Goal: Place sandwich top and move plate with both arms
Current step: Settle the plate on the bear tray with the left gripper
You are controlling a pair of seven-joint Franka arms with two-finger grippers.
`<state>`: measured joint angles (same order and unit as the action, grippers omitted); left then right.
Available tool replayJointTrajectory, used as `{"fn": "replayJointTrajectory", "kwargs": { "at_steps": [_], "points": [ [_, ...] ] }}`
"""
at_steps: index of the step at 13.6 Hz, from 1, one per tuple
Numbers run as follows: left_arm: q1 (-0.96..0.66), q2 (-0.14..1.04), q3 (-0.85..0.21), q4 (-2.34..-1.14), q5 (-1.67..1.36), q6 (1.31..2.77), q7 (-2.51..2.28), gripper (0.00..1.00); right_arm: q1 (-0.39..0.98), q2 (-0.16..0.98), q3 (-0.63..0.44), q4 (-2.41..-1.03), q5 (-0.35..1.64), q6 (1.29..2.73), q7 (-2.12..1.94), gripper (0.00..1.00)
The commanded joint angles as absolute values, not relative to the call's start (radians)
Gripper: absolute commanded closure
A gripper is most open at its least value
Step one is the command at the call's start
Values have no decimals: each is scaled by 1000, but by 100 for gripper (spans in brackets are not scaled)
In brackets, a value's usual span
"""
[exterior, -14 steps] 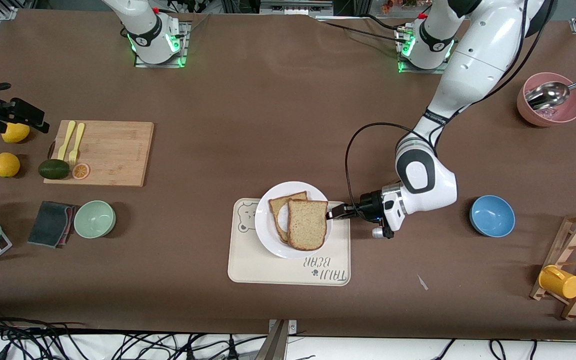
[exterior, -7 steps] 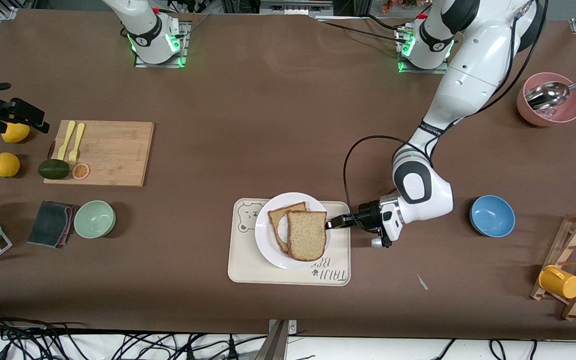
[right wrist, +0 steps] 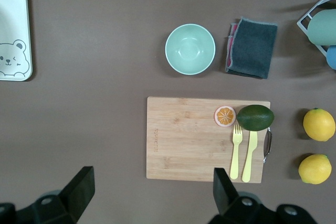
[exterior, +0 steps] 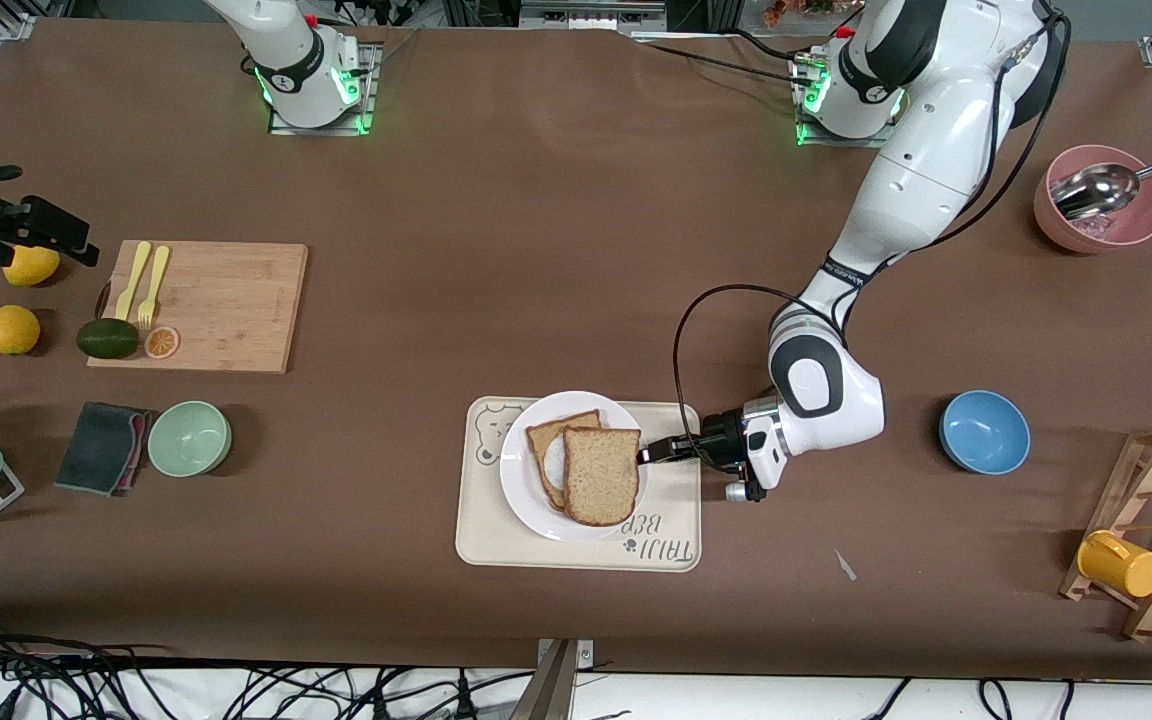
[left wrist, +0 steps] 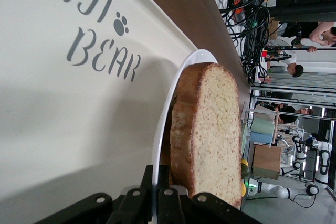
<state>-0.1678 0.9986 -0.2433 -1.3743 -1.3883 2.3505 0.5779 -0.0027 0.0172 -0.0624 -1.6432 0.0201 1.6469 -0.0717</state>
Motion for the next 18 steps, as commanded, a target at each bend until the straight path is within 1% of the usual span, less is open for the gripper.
{"fn": "replayJointTrajectory", "kwargs": {
  "at_steps": [1, 2, 5, 6, 17, 18],
  "points": [
    [-187, 1026, -222, -1324, -1407, 2347, 581, 100, 6, 6, -69, -1652, 15, 1646, -55, 0],
    [-189, 1032, -222, -1319, -1407, 2347, 583, 100, 6, 8, -69, -1652, 15, 1646, -54, 0],
    [-212, 1077, -201, -1243, -1407, 2347, 572, 100, 6, 8, -69, -1654, 15, 1644, -54, 0],
    [-212, 1083, -201, -1236, -1407, 2347, 574, 100, 6, 8, -71, -1652, 15, 1646, -54, 0],
    [-212, 1089, -199, -1244, -1405, 2345, 580, 100, 8, 8, -69, -1652, 17, 1646, -54, 0],
    [-212, 1088, -199, -1243, -1407, 2345, 580, 91, 8, 8, -69, -1652, 17, 1644, -58, 0]
  ]
}}
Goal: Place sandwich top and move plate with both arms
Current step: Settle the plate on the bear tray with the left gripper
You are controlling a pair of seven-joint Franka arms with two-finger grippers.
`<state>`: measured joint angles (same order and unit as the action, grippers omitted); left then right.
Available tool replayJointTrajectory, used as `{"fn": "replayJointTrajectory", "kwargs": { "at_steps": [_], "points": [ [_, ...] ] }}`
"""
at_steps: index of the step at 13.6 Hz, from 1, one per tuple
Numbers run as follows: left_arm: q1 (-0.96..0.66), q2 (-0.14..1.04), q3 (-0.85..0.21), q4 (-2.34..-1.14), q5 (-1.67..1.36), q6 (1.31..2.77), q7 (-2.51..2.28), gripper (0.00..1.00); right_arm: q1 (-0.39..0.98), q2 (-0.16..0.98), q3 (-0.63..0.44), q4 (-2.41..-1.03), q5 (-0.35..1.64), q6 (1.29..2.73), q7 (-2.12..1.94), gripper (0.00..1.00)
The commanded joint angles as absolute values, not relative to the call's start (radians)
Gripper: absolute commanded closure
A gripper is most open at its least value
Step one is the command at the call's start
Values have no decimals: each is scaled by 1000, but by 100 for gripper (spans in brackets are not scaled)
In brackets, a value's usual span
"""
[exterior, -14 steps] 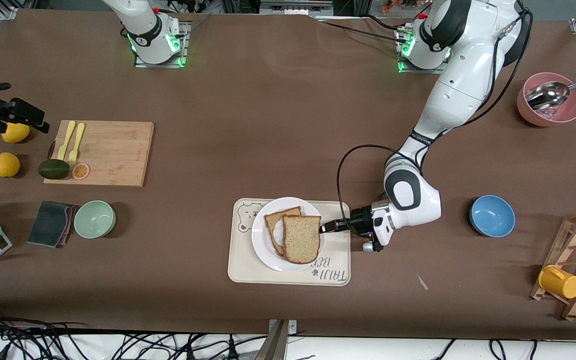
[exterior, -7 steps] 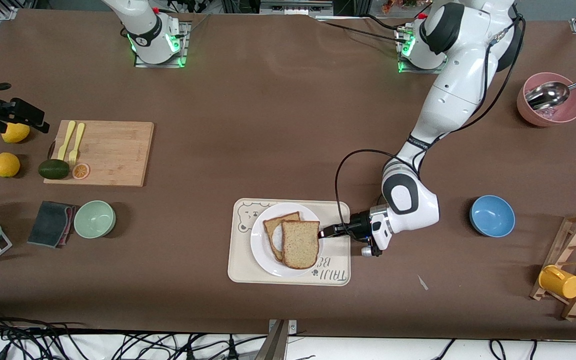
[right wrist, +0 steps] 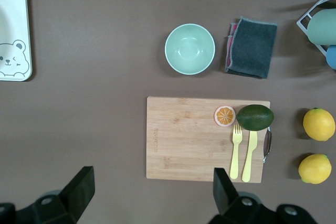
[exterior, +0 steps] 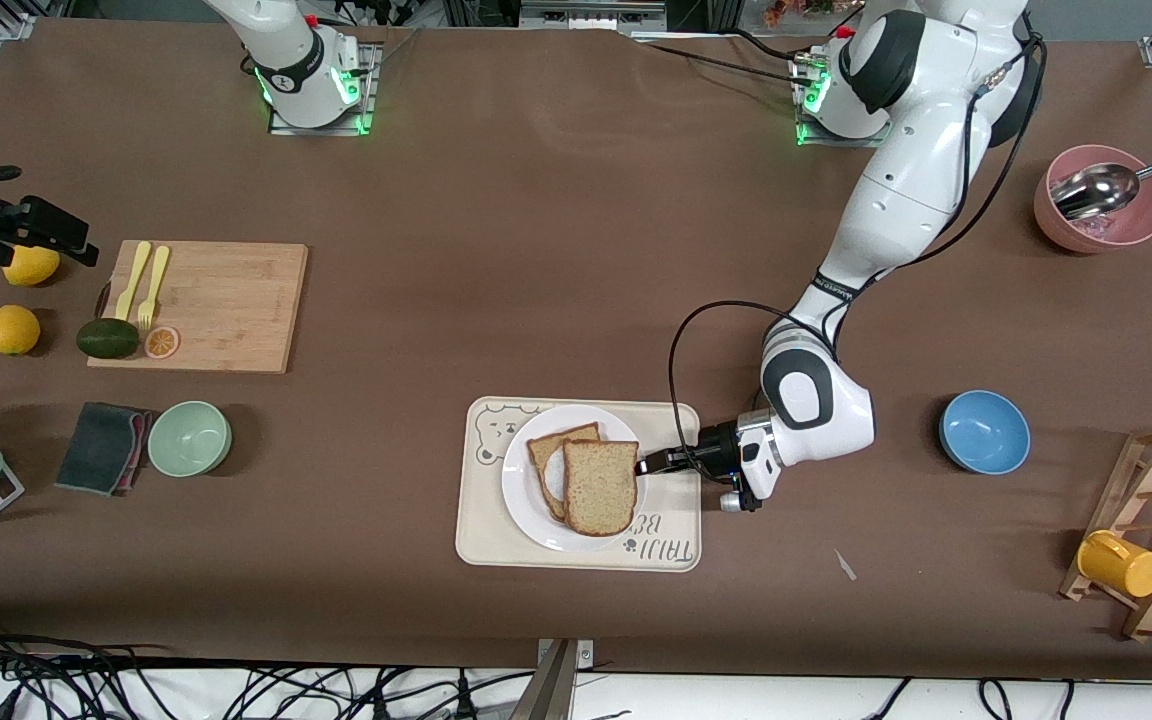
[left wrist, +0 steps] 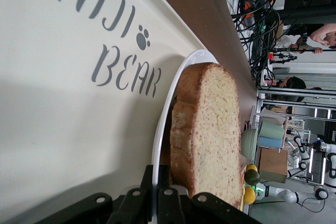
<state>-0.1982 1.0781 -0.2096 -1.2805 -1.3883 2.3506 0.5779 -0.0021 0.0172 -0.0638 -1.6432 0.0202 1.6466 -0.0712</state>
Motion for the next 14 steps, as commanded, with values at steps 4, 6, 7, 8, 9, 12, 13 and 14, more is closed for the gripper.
{"fn": "replayJointTrajectory", "kwargs": {
  "at_steps": [4, 6, 7, 8, 9, 12, 13, 14],
  "points": [
    [-210, 1083, -199, -1247, -1407, 2345, 575, 69, 8, 8, -71, -1652, 17, 1644, -60, 0],
    [-210, 1083, -199, -1250, -1405, 2345, 580, 69, 8, 8, -71, -1652, 17, 1646, -58, 0],
    [-210, 1083, -199, -1252, -1405, 2345, 580, 69, 8, 8, -71, -1652, 17, 1646, -58, 0],
    [-210, 1083, -192, -1253, -1407, 2345, 580, 69, 8, 8, -69, -1652, 17, 1646, -57, 0],
    [-210, 1081, -175, -1253, -1407, 2345, 580, 69, 8, 8, -68, -1651, 17, 1647, -57, 0],
    [-212, 1057, -160, -1278, -1408, 2344, 578, 69, 9, 8, -69, -1651, 17, 1646, -57, 0],
    [-218, 1043, -146, -1295, -1408, 2344, 578, 70, 9, 8, -69, -1651, 17, 1647, -57, 0],
    [-224, 1025, -132, -1316, -1410, 2344, 578, 70, 9, 8, -68, -1651, 17, 1646, -57, 0]
  ]
}}
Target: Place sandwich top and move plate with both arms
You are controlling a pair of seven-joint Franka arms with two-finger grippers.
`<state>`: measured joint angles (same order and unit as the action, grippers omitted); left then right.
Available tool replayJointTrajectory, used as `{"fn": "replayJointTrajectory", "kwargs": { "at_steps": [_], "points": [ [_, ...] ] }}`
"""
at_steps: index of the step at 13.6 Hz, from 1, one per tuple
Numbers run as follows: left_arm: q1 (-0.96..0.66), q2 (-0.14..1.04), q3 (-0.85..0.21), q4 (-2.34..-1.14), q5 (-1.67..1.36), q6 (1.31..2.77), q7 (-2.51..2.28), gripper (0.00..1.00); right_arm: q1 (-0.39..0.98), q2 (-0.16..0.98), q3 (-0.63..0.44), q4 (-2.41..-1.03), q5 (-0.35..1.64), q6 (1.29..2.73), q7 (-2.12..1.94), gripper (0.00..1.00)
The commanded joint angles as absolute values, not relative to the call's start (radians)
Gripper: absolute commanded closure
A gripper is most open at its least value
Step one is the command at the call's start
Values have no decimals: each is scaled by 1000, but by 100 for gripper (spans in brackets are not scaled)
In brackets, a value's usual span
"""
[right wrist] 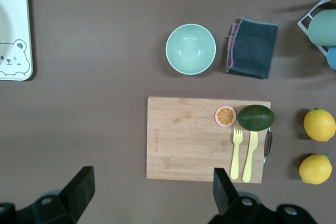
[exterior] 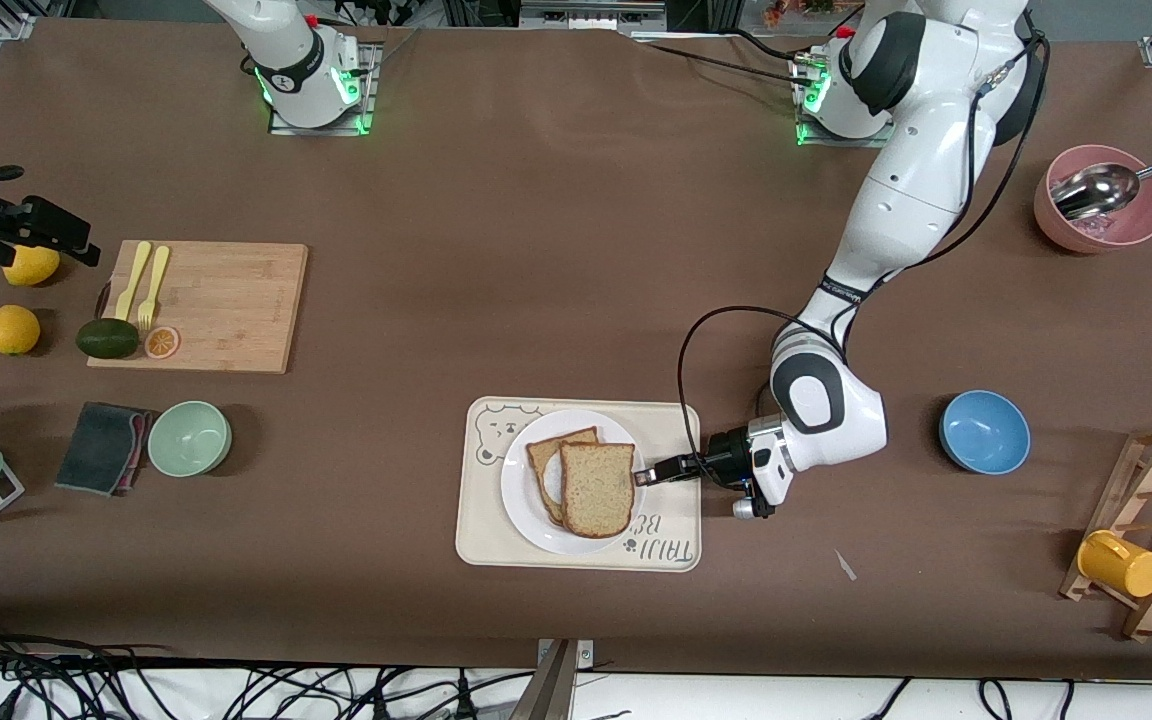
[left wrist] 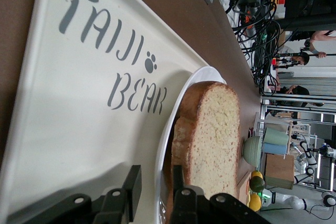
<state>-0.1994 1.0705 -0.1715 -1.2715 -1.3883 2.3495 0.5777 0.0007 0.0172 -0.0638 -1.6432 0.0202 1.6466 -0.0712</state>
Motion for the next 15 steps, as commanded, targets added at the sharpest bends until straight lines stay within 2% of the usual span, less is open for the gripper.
{"fn": "replayJointTrajectory", "kwargs": {
  "at_steps": [1, 8, 13, 15],
  "points": [
    [-229, 1002, -123, -1337, -1411, 2342, 575, 70, 9, 8, -66, -1651, 17, 1646, -57, 0],
    [-215, 763, -77, -1592, -1410, 2341, 574, 66, 9, 8, -66, -1651, 17, 1646, -57, 0],
    [-216, 484, 14, -1877, -1407, 2342, 574, 43, 9, 8, -66, -1651, 17, 1646, -55, 0],
    [-216, 419, 34, -1937, -1391, 2345, 577, 27, 11, 8, -64, -1651, 15, 1646, -55, 0]
  ]
}}
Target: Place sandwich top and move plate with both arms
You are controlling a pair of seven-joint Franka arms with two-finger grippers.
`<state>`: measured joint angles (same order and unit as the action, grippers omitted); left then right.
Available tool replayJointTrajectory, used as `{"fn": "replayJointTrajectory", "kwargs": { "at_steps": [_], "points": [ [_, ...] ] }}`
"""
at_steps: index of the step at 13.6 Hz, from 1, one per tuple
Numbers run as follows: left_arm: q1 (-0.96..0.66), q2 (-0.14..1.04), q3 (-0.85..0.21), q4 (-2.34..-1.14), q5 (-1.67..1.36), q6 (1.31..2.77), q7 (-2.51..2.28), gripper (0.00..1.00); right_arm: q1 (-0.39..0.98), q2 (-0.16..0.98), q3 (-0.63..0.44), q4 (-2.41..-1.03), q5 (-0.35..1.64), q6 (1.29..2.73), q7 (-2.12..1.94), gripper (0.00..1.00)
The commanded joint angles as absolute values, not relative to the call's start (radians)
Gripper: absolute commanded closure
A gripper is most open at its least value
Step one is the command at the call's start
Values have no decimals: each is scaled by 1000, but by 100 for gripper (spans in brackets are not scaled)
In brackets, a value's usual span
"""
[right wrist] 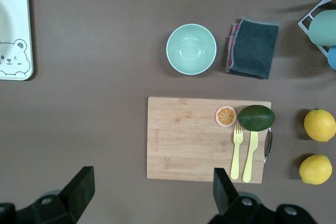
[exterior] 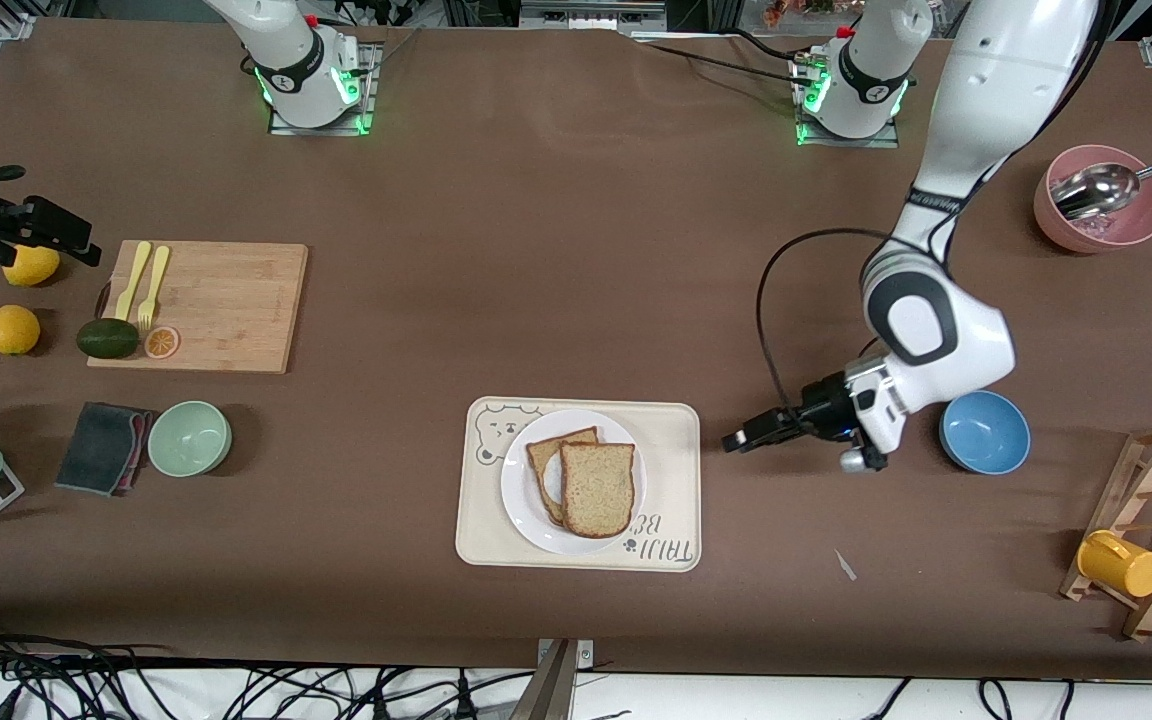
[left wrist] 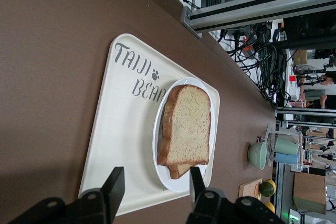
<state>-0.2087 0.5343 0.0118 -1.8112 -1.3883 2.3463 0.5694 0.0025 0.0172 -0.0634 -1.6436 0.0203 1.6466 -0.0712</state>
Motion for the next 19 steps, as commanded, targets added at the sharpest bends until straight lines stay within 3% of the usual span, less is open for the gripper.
{"fn": "replayJointTrajectory", "kwargs": {
  "at_steps": [1, 2, 3, 6, 9, 14, 19],
  "points": [
    [-216, 394, 52, -1953, -1325, 2345, 574, 16, 11, 8, -64, -1651, 15, 1646, -57, 0],
    [-216, 365, 64, -1971, -1234, 2345, 562, 4, 11, 8, -64, -1651, 15, 1647, -55, 0],
    [-216, 324, 74, -2002, -1163, 2345, 531, 1, 11, 8, -64, -1651, 17, 1646, -55, 0],
    [-172, 192, 106, -2068, -935, 2312, 444, 0, 12, 8, -64, -1651, 15, 1649, -55, 0],
    [-63, 114, 110, -2034, -639, 2117, 381, 0, 11, 9, -67, -1651, 17, 1649, -57, 0],
    [-5, 58, 112, -1791, -194, 1762, 293, 0, 12, 8, -64, -1649, 15, 1647, -58, 0],
    [9, 61, 120, -1537, -175, 1530, 147, 0, 12, 8, -64, -1647, 15, 1647, -66, 0]
  ]
}}
